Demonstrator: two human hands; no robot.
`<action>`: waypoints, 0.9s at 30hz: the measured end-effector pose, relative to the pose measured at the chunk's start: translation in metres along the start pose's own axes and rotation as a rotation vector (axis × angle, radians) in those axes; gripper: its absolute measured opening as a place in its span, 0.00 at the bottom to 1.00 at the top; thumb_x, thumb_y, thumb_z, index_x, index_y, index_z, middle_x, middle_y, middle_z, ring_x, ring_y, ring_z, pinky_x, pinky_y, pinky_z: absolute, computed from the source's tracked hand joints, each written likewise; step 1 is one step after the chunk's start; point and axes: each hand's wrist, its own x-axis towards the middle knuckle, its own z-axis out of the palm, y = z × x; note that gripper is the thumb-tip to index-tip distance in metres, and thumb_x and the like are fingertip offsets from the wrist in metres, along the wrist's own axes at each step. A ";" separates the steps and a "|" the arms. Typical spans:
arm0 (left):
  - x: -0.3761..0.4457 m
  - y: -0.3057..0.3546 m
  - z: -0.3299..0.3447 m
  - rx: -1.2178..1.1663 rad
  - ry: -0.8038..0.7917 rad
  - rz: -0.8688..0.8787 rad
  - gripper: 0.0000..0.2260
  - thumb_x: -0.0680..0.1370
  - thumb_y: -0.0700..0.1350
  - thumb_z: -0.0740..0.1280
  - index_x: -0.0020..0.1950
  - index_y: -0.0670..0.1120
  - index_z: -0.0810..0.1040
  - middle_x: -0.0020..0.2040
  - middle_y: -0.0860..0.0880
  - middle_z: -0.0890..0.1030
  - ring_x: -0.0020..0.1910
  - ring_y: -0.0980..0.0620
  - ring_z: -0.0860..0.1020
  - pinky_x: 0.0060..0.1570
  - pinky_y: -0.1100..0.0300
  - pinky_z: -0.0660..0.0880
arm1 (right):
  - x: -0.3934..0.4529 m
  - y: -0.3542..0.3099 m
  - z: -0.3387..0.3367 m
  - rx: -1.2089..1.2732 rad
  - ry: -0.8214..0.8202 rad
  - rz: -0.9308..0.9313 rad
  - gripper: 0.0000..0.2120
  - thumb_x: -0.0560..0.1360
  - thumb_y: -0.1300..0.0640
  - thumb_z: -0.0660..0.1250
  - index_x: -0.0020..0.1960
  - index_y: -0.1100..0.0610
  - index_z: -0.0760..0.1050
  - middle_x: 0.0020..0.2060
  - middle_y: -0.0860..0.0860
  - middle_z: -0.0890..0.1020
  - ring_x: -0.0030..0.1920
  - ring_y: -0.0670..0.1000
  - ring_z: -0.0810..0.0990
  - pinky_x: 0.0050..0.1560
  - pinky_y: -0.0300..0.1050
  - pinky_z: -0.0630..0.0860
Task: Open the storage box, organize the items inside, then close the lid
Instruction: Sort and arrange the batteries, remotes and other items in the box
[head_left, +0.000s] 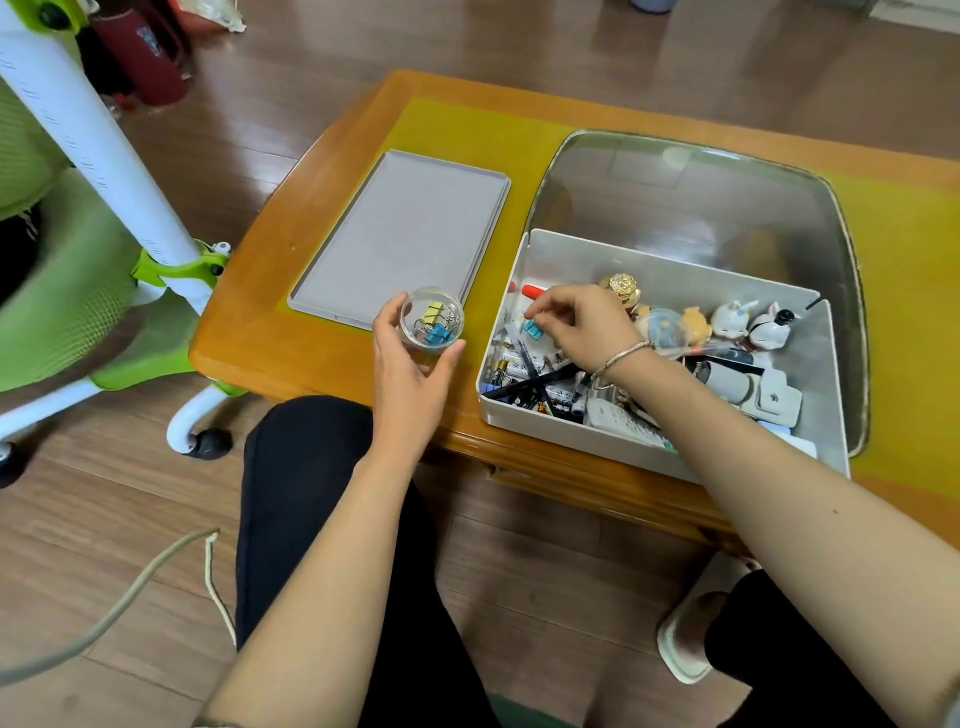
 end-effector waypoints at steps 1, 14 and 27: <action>0.000 0.000 0.000 0.003 0.002 0.001 0.32 0.74 0.42 0.73 0.72 0.49 0.61 0.69 0.48 0.68 0.66 0.51 0.71 0.50 0.68 0.77 | -0.002 -0.004 -0.001 0.005 -0.035 -0.017 0.06 0.75 0.63 0.67 0.47 0.57 0.83 0.36 0.45 0.80 0.36 0.39 0.76 0.43 0.31 0.73; 0.000 -0.002 0.000 0.004 0.010 -0.023 0.31 0.73 0.44 0.74 0.71 0.50 0.62 0.68 0.51 0.69 0.65 0.52 0.71 0.52 0.67 0.78 | -0.006 -0.012 0.021 -0.206 -0.415 0.045 0.11 0.72 0.51 0.71 0.45 0.59 0.84 0.40 0.52 0.84 0.40 0.49 0.80 0.42 0.41 0.76; 0.001 -0.004 0.000 0.021 -0.009 -0.054 0.32 0.72 0.46 0.74 0.71 0.50 0.62 0.68 0.51 0.69 0.66 0.51 0.72 0.57 0.57 0.78 | 0.013 0.001 -0.006 -0.167 -0.064 0.134 0.10 0.73 0.54 0.71 0.40 0.62 0.81 0.35 0.55 0.82 0.34 0.48 0.77 0.39 0.41 0.73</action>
